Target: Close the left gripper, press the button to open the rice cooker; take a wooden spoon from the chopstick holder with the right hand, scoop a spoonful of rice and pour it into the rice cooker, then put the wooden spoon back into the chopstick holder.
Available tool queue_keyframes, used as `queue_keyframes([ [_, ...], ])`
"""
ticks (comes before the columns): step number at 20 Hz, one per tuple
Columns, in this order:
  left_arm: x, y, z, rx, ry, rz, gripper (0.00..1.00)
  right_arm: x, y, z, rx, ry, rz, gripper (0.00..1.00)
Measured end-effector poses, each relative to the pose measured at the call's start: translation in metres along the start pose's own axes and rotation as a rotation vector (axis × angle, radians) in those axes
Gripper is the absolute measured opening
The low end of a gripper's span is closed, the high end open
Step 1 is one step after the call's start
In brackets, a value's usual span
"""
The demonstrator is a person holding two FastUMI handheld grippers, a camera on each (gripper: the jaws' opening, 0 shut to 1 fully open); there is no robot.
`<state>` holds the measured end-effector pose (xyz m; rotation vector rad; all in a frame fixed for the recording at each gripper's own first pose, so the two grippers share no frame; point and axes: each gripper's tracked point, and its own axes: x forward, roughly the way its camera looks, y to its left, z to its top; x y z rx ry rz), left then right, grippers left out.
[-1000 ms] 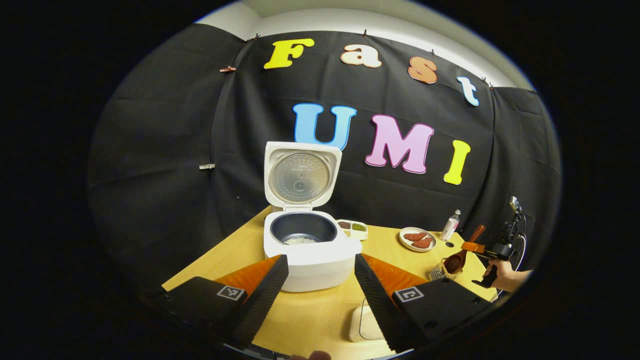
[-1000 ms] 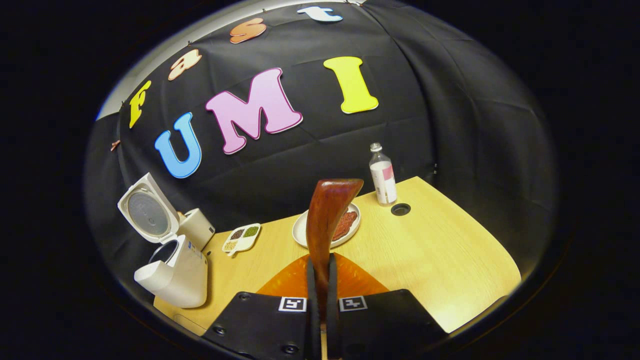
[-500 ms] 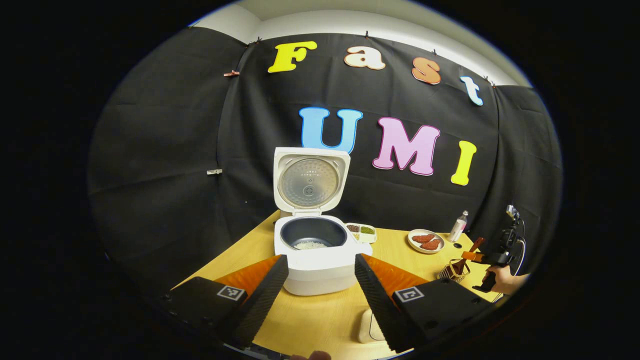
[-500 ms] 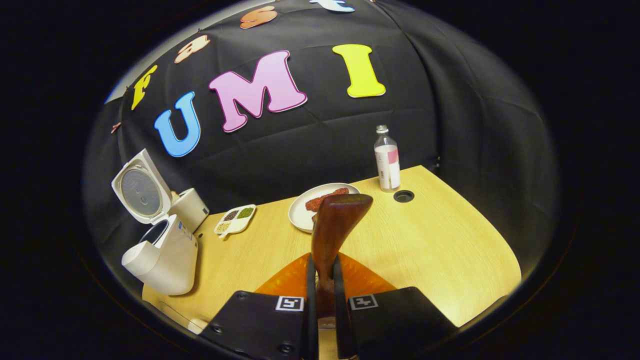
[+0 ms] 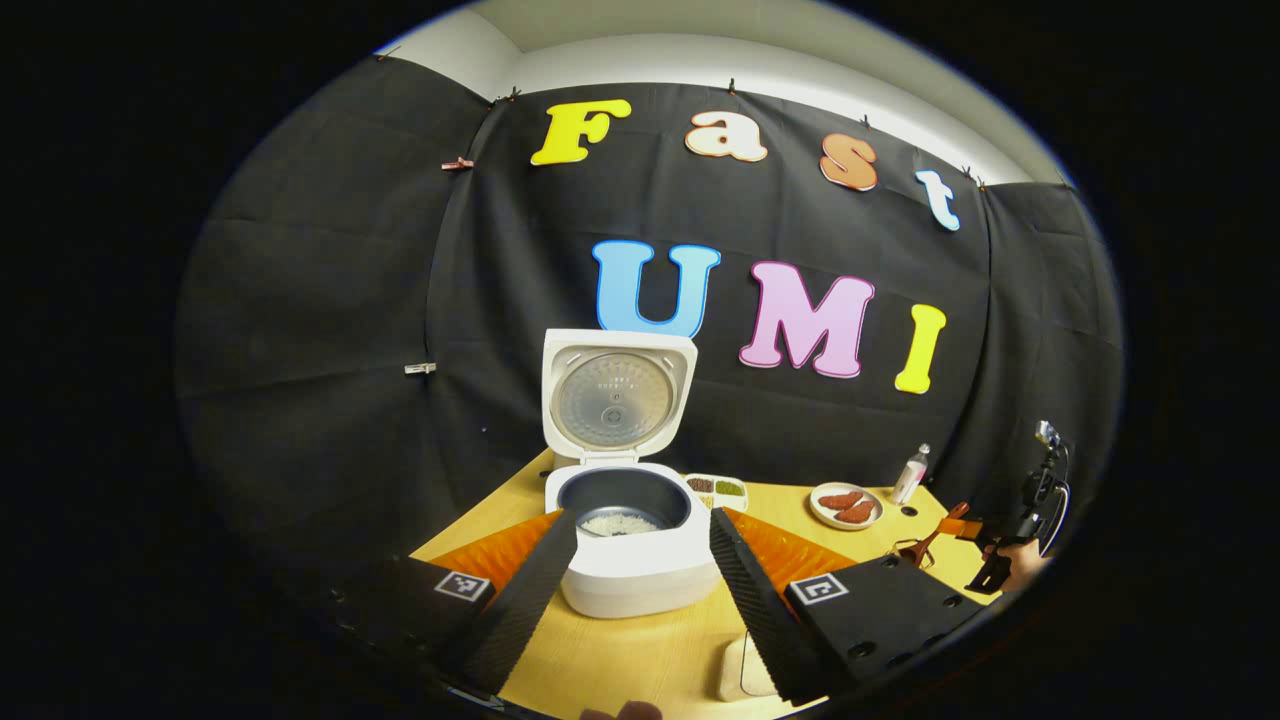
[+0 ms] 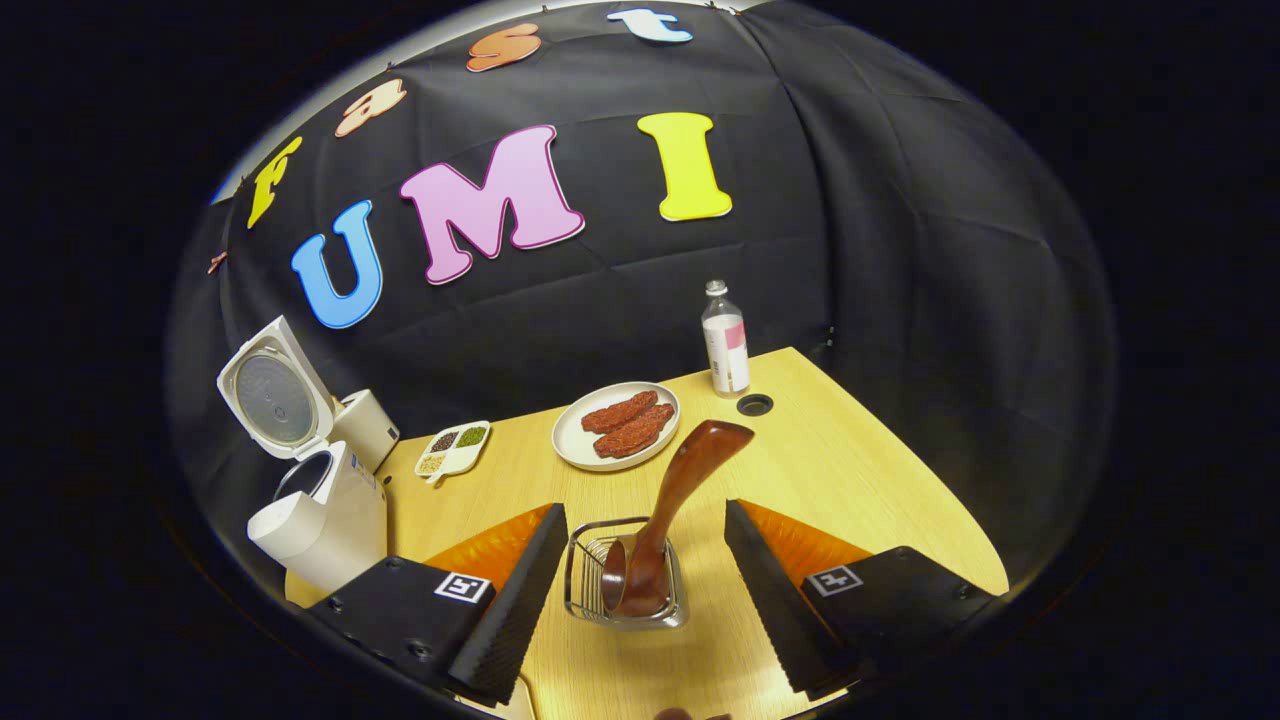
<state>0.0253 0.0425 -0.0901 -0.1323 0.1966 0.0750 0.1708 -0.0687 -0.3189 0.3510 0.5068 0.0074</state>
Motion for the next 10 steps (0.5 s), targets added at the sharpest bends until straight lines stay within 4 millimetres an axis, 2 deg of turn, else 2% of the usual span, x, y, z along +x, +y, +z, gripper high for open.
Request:
queue_keyframes([
  [2,0.008,0.002,0.017,-0.005,-0.031,-0.008,0.93,-0.029,0.006,0.009,-0.009,-0.031,-0.005,0.98],
  [5,0.023,0.007,0.06,0.005,-0.122,-0.014,0.93,-0.073,0.03,0.019,-0.034,-0.055,0.036,0.98],
  [10,0.064,0.021,0.129,0.025,-0.23,-0.013,0.95,-0.137,0.073,0.029,-0.07,-0.103,0.097,0.98],
])
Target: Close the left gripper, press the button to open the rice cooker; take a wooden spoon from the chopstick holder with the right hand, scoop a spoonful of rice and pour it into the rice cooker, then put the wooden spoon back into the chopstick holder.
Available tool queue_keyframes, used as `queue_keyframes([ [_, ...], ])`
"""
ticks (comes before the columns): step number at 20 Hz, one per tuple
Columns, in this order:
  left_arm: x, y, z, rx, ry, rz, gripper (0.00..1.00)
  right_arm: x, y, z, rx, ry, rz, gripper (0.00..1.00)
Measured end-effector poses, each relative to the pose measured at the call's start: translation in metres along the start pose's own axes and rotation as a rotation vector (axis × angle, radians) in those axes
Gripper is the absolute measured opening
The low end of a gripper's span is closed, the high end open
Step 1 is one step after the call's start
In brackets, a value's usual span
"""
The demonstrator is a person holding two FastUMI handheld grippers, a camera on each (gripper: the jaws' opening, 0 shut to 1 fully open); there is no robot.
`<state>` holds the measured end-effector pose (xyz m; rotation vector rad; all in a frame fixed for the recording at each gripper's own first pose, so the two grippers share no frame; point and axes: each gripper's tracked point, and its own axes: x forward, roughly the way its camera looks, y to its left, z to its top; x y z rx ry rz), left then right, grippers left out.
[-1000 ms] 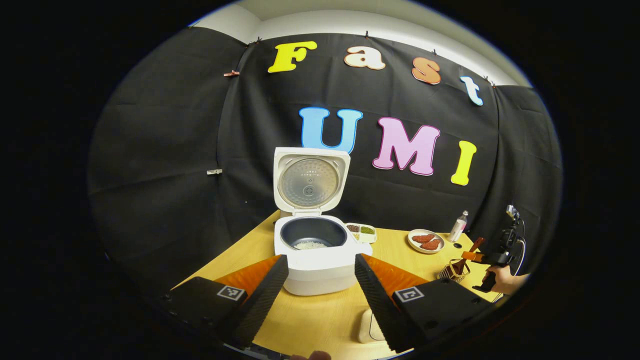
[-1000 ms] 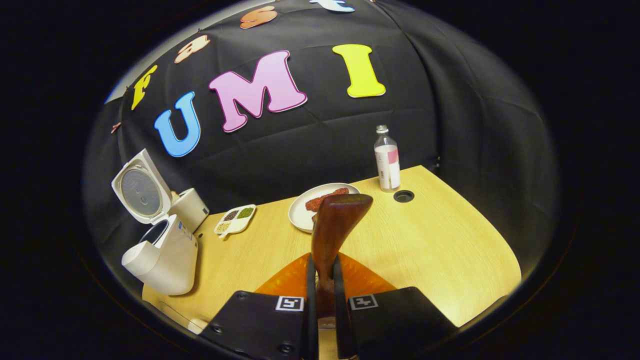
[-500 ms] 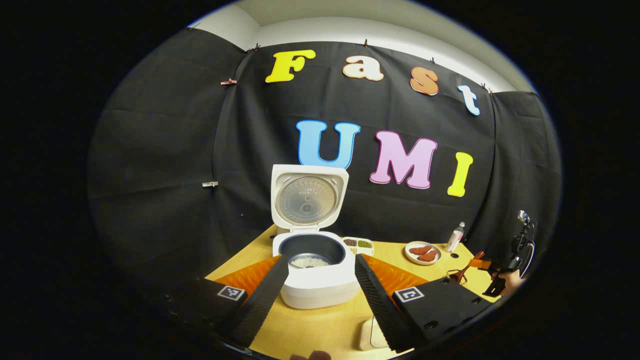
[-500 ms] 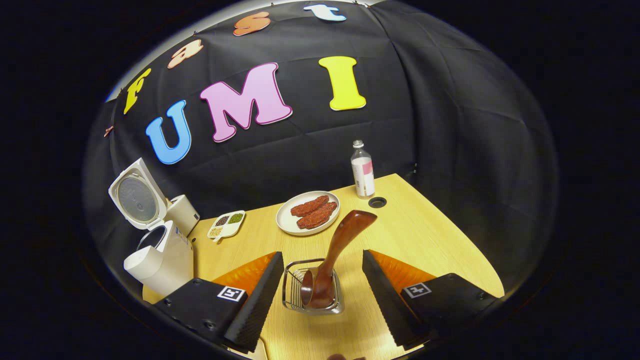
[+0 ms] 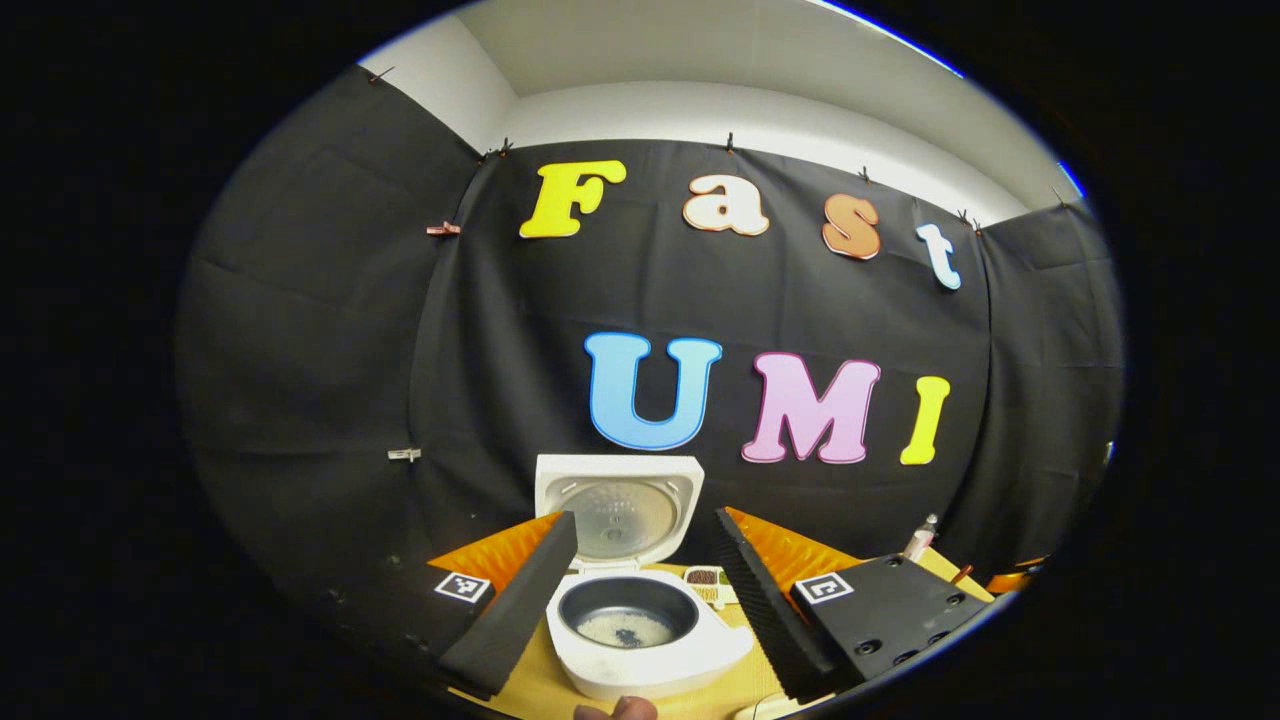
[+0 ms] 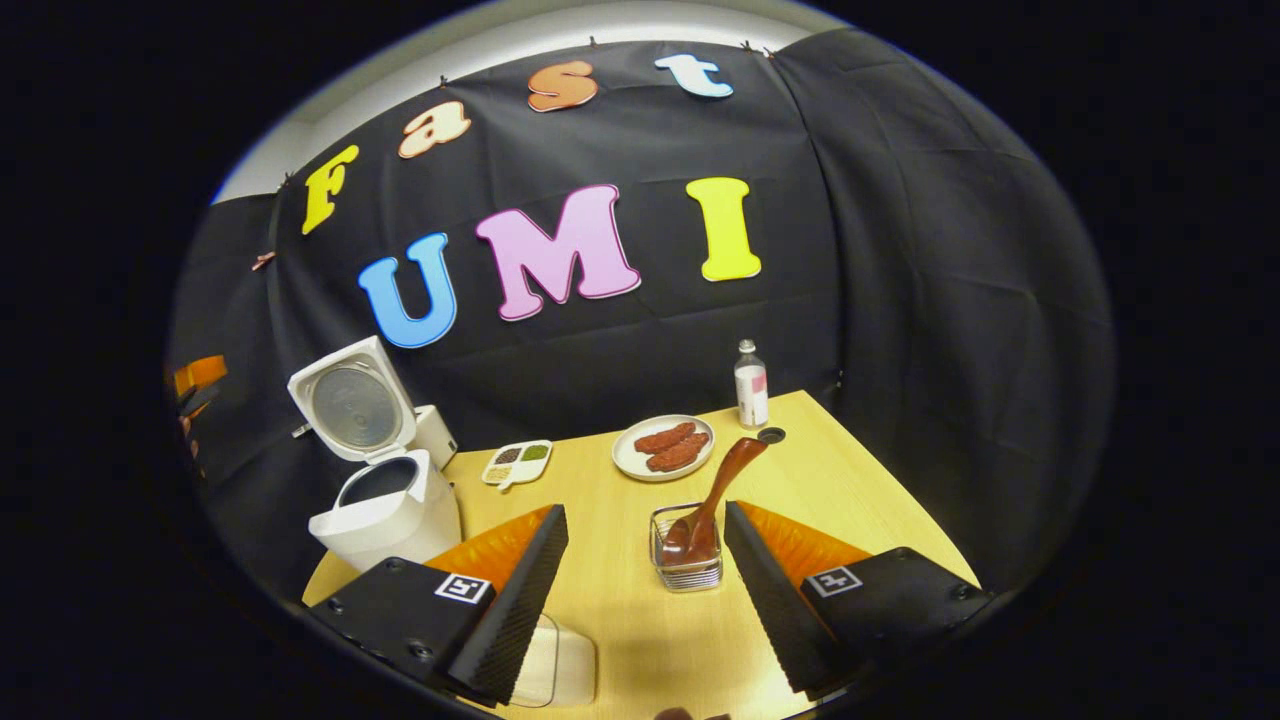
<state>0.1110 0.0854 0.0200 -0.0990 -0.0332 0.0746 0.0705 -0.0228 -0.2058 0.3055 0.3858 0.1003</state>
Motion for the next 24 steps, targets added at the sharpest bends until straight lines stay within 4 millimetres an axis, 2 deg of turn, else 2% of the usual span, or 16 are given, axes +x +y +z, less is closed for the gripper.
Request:
queue_keyframes([
  [3,0.033,0.014,0.023,0.028,-0.043,0.032,0.94,-0.025,0.021,-0.001,-0.043,-0.018,0.013,0.98],
  [6,0.067,0.014,0.038,0.048,-0.054,0.018,0.94,-0.044,0.041,-0.006,-0.088,-0.025,0.026,0.98],
  [9,0.107,0.018,0.048,0.022,-0.048,0.014,0.94,-0.057,0.051,-0.014,-0.109,-0.015,0.025,0.99],
  [12,0.15,0.015,0.048,-0.02,-0.018,0.012,0.94,-0.066,0.051,-0.017,-0.139,-0.008,0.006,0.99],
  [16,0.204,0.008,0.034,0.02,0.022,0.019,0.95,-0.076,0.043,-0.012,-0.141,-0.021,-0.042,0.99],
  [18,0.231,0.006,0.019,0.038,0.062,0.018,0.95,-0.082,0.04,-0.01,-0.128,-0.028,-0.069,0.99],
  [21,0.266,0.02,-0.011,0.052,0.133,0.06,0.95,-0.089,0.036,-0.007,-0.142,-0.039,-0.104,0.99],
  [24,0.293,0.034,-0.034,0.047,0.185,0.096,0.95,-0.094,0.033,-0.005,-0.16,-0.045,-0.133,0.99],
])
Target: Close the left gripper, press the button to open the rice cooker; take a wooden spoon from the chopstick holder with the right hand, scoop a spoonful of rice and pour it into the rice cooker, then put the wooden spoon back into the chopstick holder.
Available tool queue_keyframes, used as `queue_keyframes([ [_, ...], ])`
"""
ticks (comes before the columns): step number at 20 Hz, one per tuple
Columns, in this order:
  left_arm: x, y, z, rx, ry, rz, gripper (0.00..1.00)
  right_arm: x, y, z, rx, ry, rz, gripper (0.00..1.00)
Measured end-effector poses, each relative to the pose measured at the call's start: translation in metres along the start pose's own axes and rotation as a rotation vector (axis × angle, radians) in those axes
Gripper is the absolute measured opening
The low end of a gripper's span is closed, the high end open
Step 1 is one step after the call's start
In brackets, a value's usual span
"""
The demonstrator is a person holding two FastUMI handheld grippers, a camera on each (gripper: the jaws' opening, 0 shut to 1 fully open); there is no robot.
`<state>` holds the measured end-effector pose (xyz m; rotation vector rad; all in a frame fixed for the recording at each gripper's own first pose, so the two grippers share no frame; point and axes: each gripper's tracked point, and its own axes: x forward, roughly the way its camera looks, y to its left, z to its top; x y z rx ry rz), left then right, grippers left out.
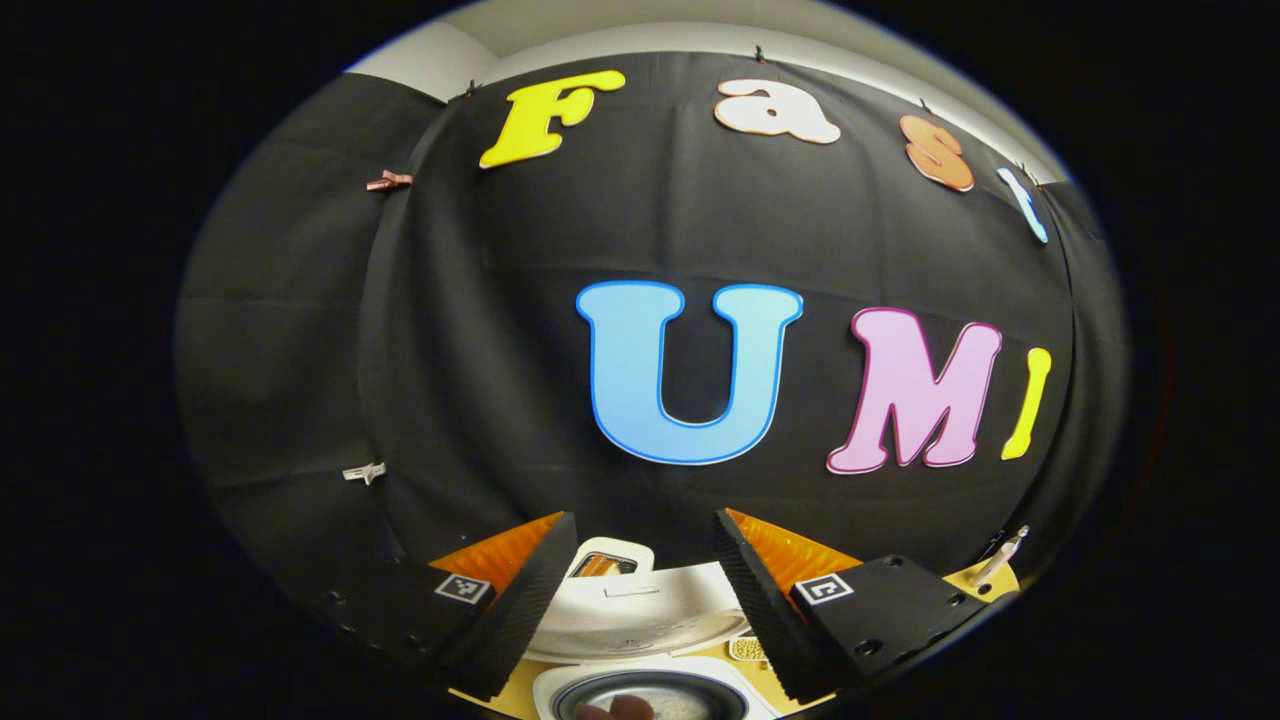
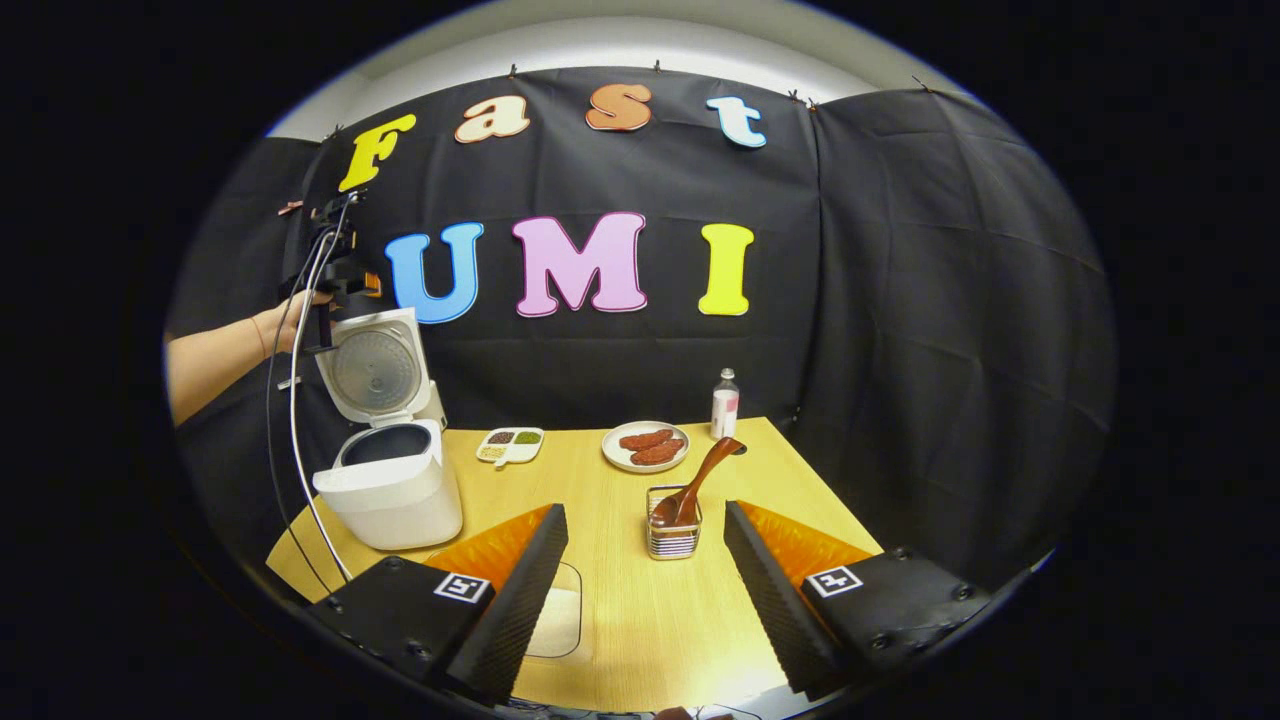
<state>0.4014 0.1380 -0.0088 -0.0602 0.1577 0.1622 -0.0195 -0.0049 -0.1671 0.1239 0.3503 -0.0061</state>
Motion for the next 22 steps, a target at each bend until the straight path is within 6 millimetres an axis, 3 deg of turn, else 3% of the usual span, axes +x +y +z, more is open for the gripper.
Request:
queue_keyframes([
  [3,0.016,0.002,-0.012,0.007,0.05,0.024,0.95,-0.001,-0.004,-0.003,-0.005,0.006,-0.024,0.99],
  [5,0.017,0.003,-0.031,-0.011,0.11,0.048,0.95,0.0,-0.004,-0.006,-0.003,0.013,-0.029,0.99],
  [6,0.013,0.001,-0.028,0.009,0.089,0.051,0.98,0.001,-0.004,-0.008,0.0,0.017,-0.028,0.99],
  [14,-0.053,-0.018,-0.058,-0.001,0.12,0.06,1.0,0.011,0.011,-0.006,0.008,0.023,0.073,0.99],
  [18,-0.091,-0.028,-0.088,-0.02,0.165,0.072,1.0,0.01,0.012,0.003,-0.004,0.004,0.12,0.99],
  [22,-0.122,-0.037,-0.131,-0.035,0.225,0.093,0.99,0.009,0.01,0.008,-0.037,-0.005,0.155,0.98],
])
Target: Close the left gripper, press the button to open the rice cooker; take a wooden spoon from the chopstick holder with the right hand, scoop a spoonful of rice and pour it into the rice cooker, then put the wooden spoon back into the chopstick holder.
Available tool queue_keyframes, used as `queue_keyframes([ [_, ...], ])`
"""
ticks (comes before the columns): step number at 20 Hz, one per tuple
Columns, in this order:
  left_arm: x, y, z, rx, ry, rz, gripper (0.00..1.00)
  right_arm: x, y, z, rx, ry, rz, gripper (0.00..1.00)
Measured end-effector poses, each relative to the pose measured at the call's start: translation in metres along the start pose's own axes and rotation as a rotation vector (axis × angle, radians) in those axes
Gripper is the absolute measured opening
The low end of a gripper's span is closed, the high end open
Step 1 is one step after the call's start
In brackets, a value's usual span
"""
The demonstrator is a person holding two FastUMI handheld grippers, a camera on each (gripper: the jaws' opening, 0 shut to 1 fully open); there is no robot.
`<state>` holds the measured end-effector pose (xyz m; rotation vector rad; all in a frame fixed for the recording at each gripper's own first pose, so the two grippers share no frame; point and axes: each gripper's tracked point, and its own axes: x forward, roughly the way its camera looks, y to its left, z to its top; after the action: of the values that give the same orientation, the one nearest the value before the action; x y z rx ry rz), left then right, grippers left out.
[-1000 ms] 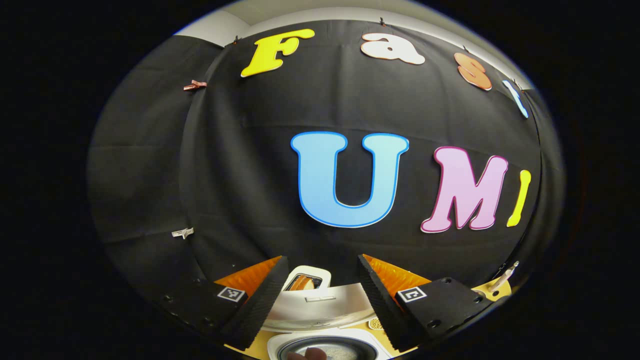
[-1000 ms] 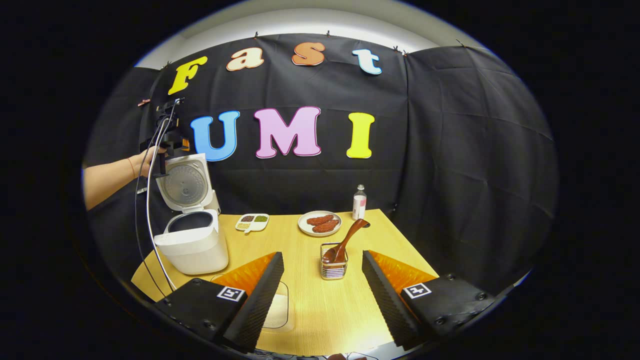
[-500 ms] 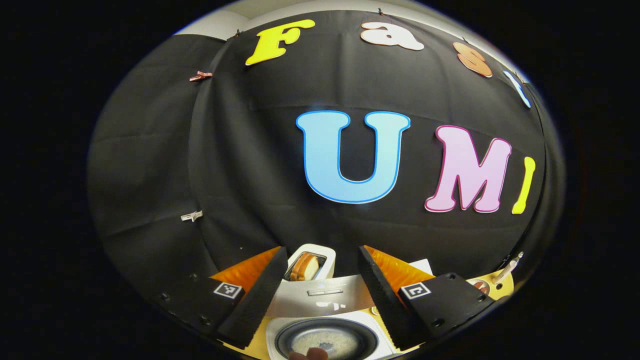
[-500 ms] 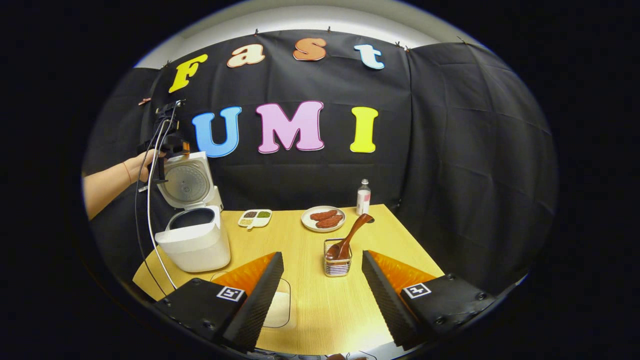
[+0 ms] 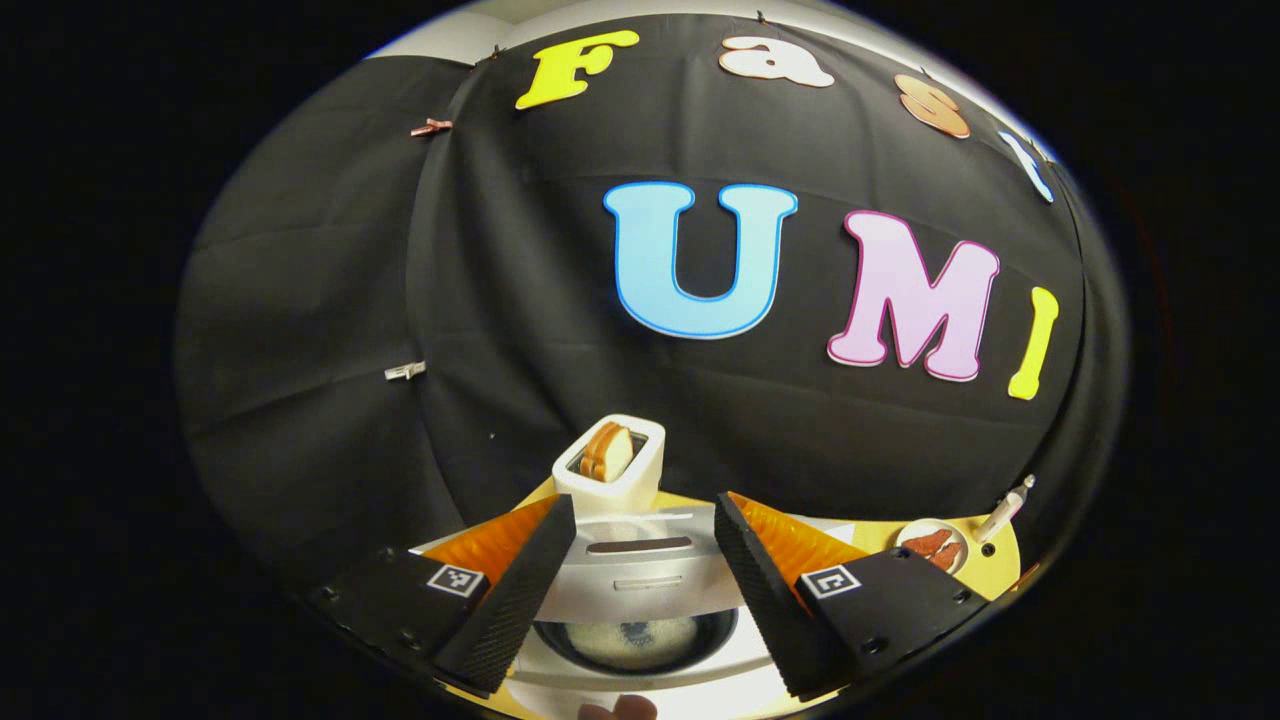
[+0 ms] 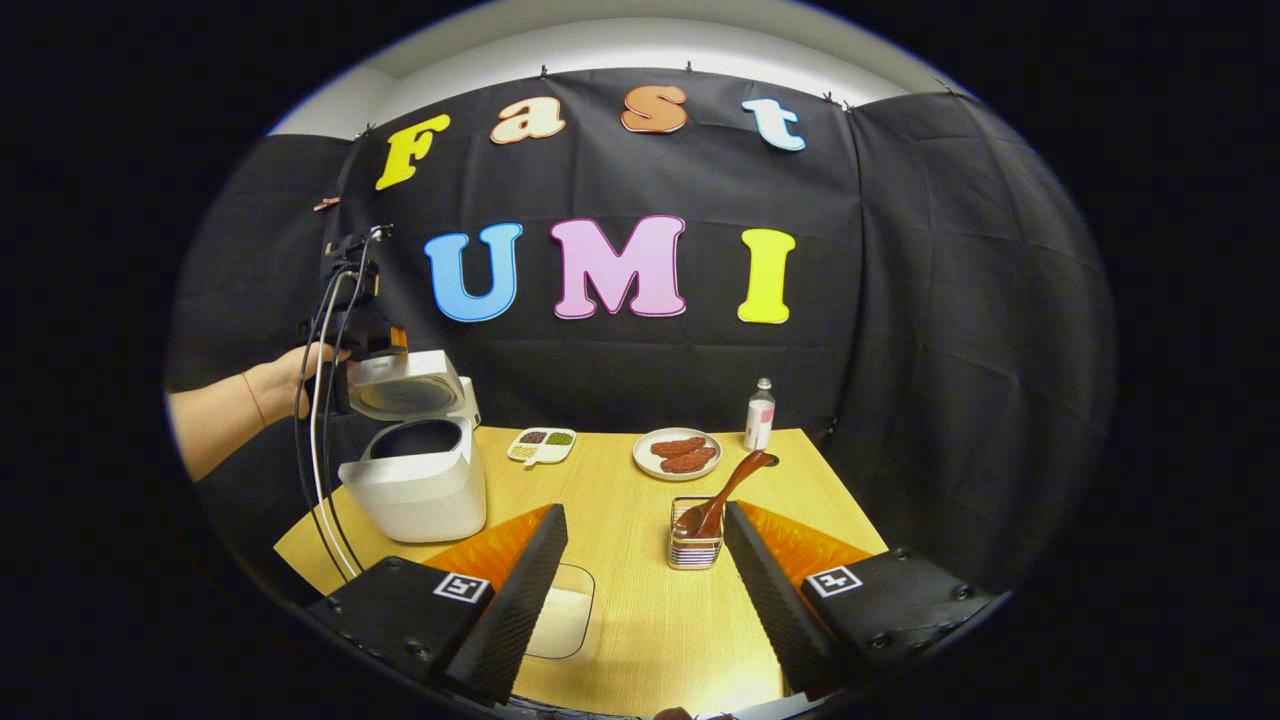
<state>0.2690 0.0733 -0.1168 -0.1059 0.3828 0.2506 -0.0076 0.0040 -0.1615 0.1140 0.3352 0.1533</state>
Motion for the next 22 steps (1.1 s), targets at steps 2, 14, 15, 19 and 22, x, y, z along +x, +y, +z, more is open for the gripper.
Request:
queue_keyframes([
  [2,-0.008,-0.001,-0.022,-0.013,0.032,0.002,1.0,-0.001,0.0,0.001,-0.01,0.003,0.017,0.99],
  [14,-0.009,-0.004,-0.115,0.011,0.195,0.044,1.0,-0.013,-0.004,-0.021,-0.02,0.04,0.03,0.99],
  [15,-0.008,-0.005,-0.124,0.017,0.21,0.041,1.0,-0.014,-0.004,-0.02,-0.019,0.039,0.03,0.99],
  [19,-0.004,-0.004,-0.145,0.042,0.223,0.038,1.0,-0.02,-0.008,-0.015,-0.031,0.024,0.031,0.99],
  [22,-0.004,-0.004,-0.152,0.041,0.214,0.045,1.0,-0.019,-0.009,-0.016,-0.042,0.028,0.032,0.98],
])
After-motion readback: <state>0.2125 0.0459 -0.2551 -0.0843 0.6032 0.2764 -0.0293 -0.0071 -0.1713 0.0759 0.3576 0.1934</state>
